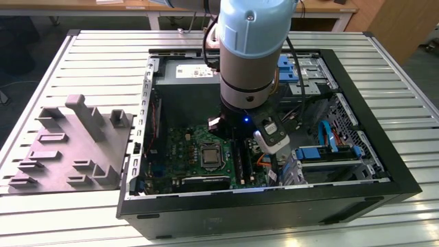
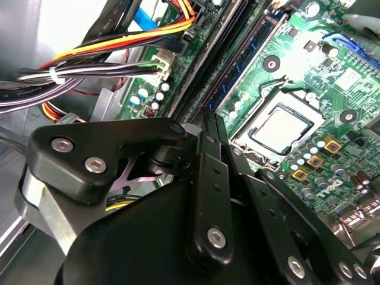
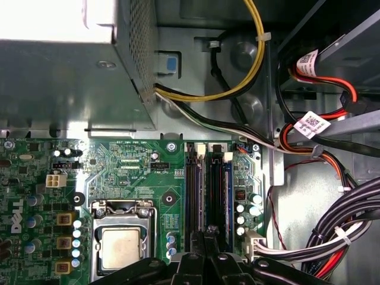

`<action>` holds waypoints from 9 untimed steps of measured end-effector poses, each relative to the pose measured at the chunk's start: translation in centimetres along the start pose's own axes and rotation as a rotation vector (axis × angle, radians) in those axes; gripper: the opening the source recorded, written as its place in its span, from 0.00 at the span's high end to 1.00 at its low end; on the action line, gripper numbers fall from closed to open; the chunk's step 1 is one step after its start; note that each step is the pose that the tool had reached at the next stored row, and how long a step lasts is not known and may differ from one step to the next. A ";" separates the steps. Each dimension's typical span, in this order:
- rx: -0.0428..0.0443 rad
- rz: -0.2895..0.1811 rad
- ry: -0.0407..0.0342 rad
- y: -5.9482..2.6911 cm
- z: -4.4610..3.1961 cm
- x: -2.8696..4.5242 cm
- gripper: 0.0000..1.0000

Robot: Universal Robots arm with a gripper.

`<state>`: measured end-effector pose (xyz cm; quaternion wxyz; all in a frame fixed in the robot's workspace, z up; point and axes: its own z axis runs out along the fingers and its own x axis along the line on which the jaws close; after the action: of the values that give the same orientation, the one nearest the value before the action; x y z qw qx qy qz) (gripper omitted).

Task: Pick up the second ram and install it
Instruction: 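Insert the second ram into the second slot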

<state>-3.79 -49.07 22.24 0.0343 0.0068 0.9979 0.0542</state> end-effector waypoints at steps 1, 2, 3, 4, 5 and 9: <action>-0.0006 0.000 0.0000 0.00 0.00 0.00 0.89; -0.0008 0.000 0.0000 0.00 0.01 0.01 0.89; -0.0008 0.000 0.0001 0.00 0.03 0.01 0.89; -0.0009 0.000 0.0000 -0.01 0.07 0.01 0.89; -0.0008 0.000 0.0000 -0.02 0.10 0.01 0.89; -0.0009 0.000 0.0000 -0.01 0.12 0.01 0.89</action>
<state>-3.80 -49.07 22.12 0.0343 0.0069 0.9979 0.0546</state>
